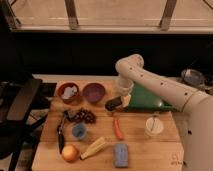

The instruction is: Place eraser in metal cup

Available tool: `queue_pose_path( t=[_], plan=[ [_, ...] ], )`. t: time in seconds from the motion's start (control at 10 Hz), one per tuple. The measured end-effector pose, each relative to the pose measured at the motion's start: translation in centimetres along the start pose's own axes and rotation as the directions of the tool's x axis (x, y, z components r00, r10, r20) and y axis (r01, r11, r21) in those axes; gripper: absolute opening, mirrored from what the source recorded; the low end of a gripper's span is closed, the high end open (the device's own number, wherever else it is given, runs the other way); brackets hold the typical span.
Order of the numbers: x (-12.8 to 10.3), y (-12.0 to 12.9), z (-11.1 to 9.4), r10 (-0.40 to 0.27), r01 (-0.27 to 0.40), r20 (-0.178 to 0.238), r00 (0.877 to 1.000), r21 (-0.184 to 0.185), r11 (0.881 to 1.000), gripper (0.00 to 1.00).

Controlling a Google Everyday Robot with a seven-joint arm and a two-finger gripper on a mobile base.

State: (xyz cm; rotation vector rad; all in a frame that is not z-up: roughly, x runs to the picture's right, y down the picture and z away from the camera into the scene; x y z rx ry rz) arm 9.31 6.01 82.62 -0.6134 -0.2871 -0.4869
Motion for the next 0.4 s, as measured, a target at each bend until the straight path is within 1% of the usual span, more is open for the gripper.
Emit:
queue_pose_path(
  t=[0.1,0.2,0.3,0.4],
  plan=[
    [0.0,0.0,-0.3,0.002,-0.002,-0.005,1.0,0.006,1.0,0.66],
    [0.2,0.0,-0.9,0.007,-0.007,-0.009,1.0,0.022,1.0,0.66],
    [0.4,0.1,-1.8,0.013,-0.013,-0.012,1.0,0.042,0.999,0.66],
    [0.4,0.0,-3.1,0.023,-0.022,-0.011,1.0,0.076,0.997,0.66]
  ],
)
